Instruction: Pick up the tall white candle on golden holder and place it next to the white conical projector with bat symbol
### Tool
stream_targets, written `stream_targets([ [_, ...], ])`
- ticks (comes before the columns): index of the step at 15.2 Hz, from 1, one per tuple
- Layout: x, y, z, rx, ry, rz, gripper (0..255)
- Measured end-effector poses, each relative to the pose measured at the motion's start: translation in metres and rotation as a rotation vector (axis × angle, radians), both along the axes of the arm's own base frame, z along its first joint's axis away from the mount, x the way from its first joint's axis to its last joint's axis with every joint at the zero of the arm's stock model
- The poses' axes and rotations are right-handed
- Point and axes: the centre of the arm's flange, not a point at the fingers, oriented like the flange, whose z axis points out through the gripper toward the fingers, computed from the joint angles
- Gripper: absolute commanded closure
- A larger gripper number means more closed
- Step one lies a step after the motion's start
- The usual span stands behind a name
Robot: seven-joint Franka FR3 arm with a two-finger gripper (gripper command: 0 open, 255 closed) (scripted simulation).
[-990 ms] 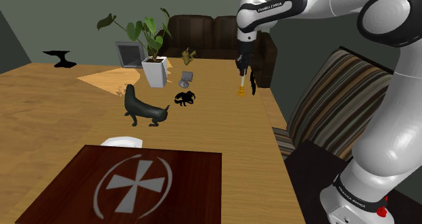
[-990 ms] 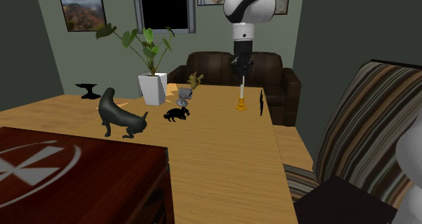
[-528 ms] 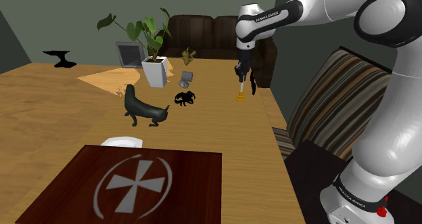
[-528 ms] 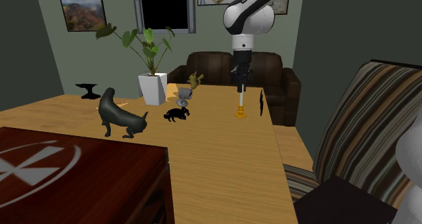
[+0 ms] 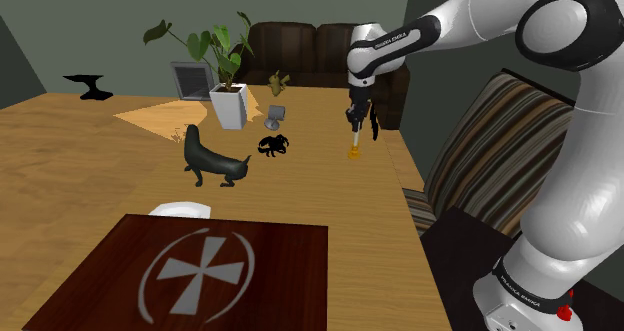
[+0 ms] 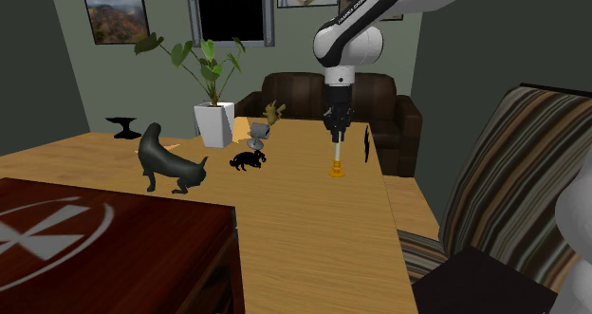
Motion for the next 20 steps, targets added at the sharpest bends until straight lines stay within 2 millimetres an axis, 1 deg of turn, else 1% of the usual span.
stream_targets([
  [7,-0.001,0.0,-0.004,0.0,-0.001,0.0,255],
  [8,-0.001,0.0,-0.004,0.0,-0.001,0.0,0],
  [14,-0.001,0.0,-0.004,0.0,-0.001,0.0,0],
  [16,-0.001,0.001,0.012,0.0,-0.001,0.0,0],
  [18,0.002,0.0,0.036,0.0,-0.002,0.0,0],
  [20,0.001,0.0,0.044,0.0,-0.002,0.0,0],
])
